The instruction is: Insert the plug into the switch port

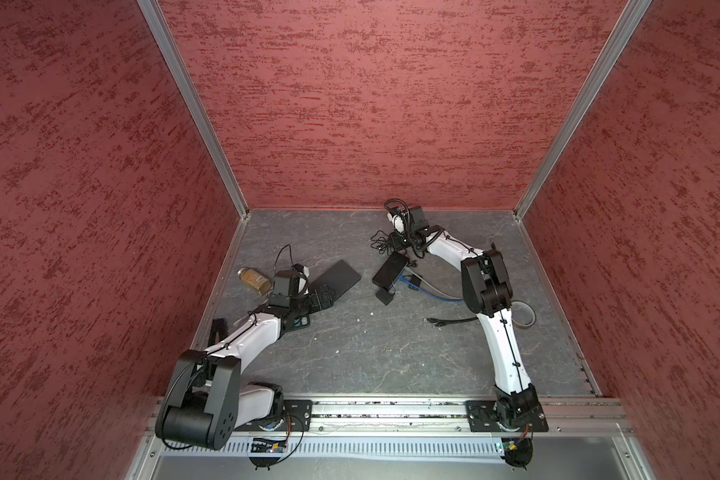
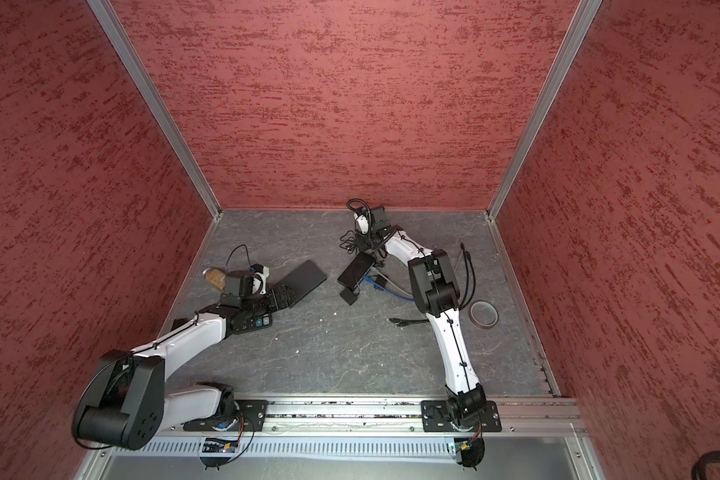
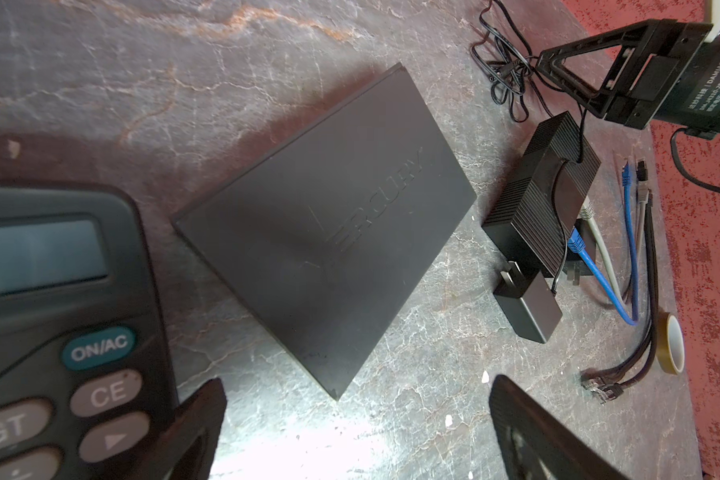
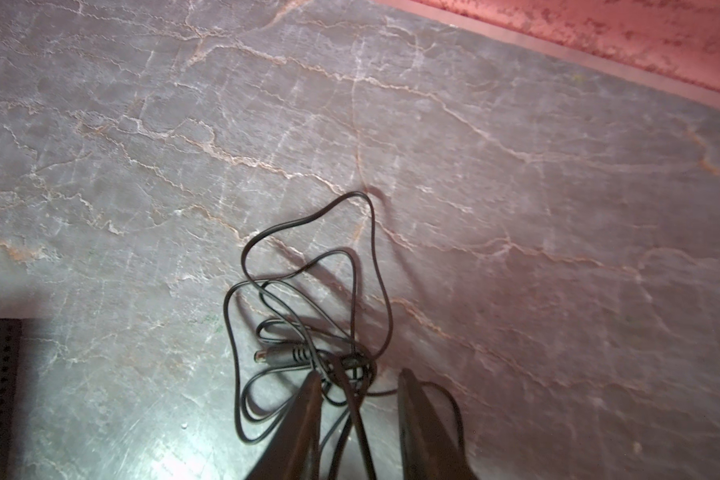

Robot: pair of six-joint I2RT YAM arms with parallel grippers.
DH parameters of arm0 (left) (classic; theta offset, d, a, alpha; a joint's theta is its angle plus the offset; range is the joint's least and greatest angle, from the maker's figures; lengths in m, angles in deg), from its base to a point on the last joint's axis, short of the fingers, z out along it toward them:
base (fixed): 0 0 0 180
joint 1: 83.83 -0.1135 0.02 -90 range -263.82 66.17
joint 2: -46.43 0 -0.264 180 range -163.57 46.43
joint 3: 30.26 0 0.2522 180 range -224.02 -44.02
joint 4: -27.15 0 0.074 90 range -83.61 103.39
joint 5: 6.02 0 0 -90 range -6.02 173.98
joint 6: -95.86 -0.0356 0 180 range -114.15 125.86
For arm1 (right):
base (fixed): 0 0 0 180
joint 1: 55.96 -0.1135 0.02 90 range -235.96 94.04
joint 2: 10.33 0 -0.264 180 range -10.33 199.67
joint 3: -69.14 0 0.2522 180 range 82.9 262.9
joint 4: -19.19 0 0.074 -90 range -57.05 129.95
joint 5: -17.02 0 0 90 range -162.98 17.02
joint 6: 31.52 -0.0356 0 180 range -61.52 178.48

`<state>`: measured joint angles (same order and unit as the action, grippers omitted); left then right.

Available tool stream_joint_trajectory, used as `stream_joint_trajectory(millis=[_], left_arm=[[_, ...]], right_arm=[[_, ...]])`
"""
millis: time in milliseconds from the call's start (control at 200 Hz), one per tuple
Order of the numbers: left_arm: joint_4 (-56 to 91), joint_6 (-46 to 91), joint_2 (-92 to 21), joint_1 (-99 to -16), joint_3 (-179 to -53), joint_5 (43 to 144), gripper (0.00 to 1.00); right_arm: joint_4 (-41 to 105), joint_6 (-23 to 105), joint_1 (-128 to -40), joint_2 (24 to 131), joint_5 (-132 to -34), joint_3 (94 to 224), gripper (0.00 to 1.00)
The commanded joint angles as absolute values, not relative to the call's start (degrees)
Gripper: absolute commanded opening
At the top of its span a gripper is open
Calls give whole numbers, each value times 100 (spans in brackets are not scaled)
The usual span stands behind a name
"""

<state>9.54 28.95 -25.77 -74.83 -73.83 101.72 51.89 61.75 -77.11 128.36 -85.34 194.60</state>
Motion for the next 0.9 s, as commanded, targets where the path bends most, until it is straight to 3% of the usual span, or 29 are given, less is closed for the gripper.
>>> stream_joint_trajectory(millis=[0,416,892], left_arm=[[953,2801,-2589,-7521,-7325,10184,100],[969,2792,-2597,-7521,-7311,10182,100],[981,2792,-2555,-7521,-7283,10199,100]], right_arm=[[5221,6241,-7687,12880,-8607,19544,27],[4934,6257,-7676,12773,-8771,19484,9],[3186,6659,-7688,11458,-9396,17748,3]])
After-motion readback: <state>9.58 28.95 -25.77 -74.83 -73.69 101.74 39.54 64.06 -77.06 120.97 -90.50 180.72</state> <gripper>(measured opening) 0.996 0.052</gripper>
